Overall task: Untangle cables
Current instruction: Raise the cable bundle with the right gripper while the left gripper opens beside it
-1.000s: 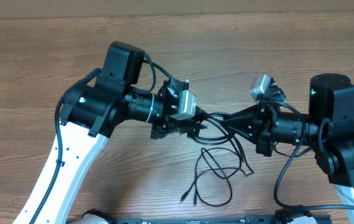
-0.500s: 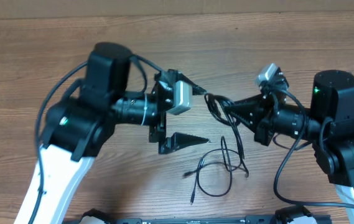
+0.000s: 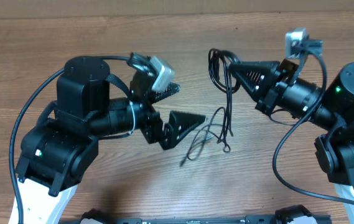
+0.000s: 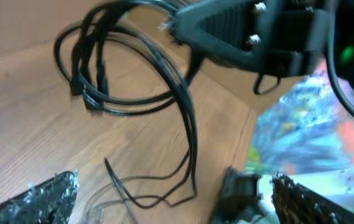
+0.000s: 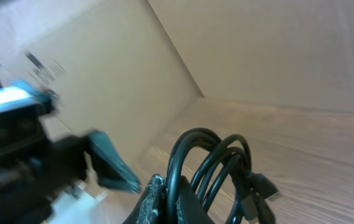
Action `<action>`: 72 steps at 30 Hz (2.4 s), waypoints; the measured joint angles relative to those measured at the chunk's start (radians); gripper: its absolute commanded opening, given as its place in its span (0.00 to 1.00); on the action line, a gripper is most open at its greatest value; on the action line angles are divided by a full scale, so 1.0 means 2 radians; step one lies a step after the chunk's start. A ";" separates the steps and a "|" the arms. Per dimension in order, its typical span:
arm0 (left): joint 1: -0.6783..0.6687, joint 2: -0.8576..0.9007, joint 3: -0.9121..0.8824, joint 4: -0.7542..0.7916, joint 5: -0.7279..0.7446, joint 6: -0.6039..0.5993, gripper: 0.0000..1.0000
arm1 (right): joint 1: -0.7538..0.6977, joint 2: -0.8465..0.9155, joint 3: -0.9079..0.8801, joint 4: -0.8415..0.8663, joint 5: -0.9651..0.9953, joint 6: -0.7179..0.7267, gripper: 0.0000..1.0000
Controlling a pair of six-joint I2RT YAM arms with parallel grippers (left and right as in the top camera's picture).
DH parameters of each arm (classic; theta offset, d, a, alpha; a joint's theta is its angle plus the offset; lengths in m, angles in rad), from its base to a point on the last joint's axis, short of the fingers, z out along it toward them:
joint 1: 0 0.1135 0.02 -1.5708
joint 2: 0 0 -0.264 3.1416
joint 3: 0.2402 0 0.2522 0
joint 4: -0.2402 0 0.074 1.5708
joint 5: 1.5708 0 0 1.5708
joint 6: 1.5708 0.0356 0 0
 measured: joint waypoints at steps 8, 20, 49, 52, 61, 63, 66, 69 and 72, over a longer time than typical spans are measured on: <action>0.000 0.000 0.000 0.086 -0.003 -0.190 1.00 | 0.000 0.000 0.000 0.080 -0.009 0.128 0.04; 0.000 0.014 0.000 0.085 -0.011 -0.458 0.92 | 0.000 0.000 0.000 0.189 -0.031 0.175 0.04; -0.023 0.063 0.000 0.128 0.093 -0.622 0.77 | 0.000 0.002 0.000 0.203 -0.061 0.160 0.04; -0.023 0.063 0.000 0.128 0.099 -0.636 0.79 | 0.000 0.002 0.000 0.203 -0.062 0.159 0.04; -0.006 0.063 0.000 0.129 0.135 -0.659 0.80 | 0.000 0.002 0.000 0.201 -0.062 0.156 0.04; 0.008 0.063 0.000 0.130 0.144 -0.659 0.80 | 0.000 0.002 0.000 0.200 -0.062 0.156 0.04; 0.021 0.063 0.000 0.130 0.151 -0.659 0.81 | 0.000 0.002 0.000 0.201 -0.062 0.156 0.04; 0.022 0.063 0.000 0.130 0.150 -0.660 0.83 | 0.000 0.002 0.000 0.201 -0.062 0.156 0.04; 0.021 0.063 0.000 0.130 0.142 -0.662 0.84 | 0.000 0.002 0.000 0.200 -0.063 0.156 0.04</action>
